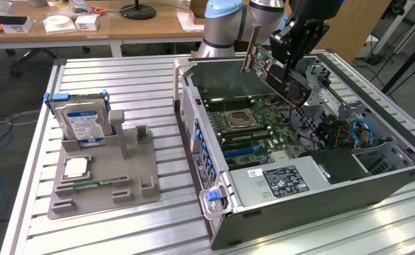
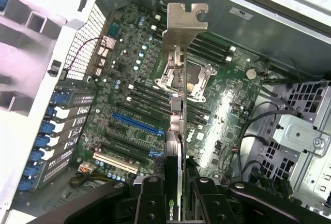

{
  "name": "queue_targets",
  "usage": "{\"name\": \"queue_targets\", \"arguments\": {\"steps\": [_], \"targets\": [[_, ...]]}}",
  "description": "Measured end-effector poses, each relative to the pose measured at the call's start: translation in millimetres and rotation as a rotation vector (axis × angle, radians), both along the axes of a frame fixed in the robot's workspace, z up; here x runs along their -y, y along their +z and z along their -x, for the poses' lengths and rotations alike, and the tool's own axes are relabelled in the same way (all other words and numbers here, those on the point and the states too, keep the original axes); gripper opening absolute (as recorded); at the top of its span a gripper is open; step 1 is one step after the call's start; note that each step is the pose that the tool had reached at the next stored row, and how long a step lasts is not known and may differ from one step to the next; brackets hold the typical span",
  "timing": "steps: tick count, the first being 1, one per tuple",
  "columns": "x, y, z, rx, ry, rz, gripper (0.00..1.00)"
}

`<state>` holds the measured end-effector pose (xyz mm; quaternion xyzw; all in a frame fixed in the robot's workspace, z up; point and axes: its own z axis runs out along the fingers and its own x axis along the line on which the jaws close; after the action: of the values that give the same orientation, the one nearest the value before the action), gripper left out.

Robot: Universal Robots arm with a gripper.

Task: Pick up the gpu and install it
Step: 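Insert the gpu into the slot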

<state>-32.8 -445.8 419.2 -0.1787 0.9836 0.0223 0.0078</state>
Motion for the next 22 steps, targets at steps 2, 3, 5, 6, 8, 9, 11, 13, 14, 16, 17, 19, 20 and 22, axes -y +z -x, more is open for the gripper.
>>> {"name": "queue_targets", "arguments": {"steps": [2,3,5,6,8,9,11,13,14,16,17,19,20,22], "targets": [[0.0,0.0,0.0,0.0000,0.010,0.0000,0.26],[0.0,0.0,0.0,0.0000,0.016,0.0000,0.26],[0.0,0.0,0.0,0.0000,0.027,0.0000,0.26],[0.0,0.0,0.0,0.0000,0.032,0.0000,0.26],[0.0,0.0,0.0,0.0000,0.043,0.0000,0.26],[0.0,0.0,0.0,0.0000,0.048,0.0000,0.26],[0.0,-0.1,0.0,0.0000,0.059,0.0000,0.26],[0.0,-0.1,0.0,0.0000,0.070,-0.0001,0.26],[0.0,-0.1,0.0,0.0000,0.075,0.0000,0.26],[0.0,0.0,0.0,0.0000,0.086,0.0000,0.26],[0.0,-0.1,0.0,0.0000,0.091,0.0000,0.26],[0.0,-0.1,0.0,0.0000,0.102,-0.0001,0.26],[0.0,-0.1,0.0,0.0000,0.107,0.0000,0.26],[0.0,-0.1,0.0,0.0000,0.117,0.0000,0.26]]}}
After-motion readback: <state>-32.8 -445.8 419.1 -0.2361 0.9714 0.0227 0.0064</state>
